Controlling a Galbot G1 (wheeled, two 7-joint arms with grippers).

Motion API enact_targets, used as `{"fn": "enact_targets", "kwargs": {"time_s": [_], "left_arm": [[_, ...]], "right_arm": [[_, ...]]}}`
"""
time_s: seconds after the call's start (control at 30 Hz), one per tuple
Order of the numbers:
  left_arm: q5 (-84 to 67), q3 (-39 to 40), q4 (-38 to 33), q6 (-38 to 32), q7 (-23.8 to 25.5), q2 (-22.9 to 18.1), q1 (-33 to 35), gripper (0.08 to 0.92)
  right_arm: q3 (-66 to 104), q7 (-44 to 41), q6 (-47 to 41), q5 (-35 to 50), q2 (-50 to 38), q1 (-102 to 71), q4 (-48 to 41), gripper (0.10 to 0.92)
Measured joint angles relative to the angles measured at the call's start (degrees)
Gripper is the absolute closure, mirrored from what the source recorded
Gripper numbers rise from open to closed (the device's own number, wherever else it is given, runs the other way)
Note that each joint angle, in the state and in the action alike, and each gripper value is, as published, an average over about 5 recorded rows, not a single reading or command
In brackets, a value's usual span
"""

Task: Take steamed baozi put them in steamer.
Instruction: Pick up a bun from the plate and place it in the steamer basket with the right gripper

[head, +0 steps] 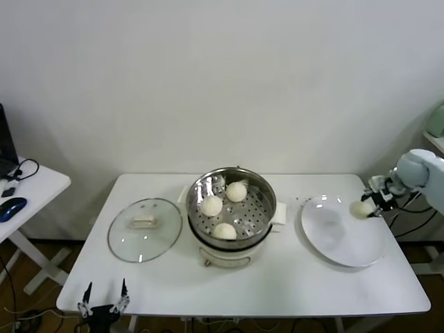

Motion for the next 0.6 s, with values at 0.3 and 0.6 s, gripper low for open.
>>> {"fn": "enact_targets", "kwargs": {"time_s": [0.3,0.6], "left_arm": [[-0.2,0.6,-0.2,0.0,0.0,0.0,-0.3,0.177],[-1.0,0.6,-1.5,0.2,0.0,0.0,0.1,0.177]], "right_arm": [[-9.7,1.1,-8.4,18.3,-1.0,17.9,15.1,0.434],[-11.2,5.2,-16.7,31.8,3.2,24.7,27.6,0.431]]}}
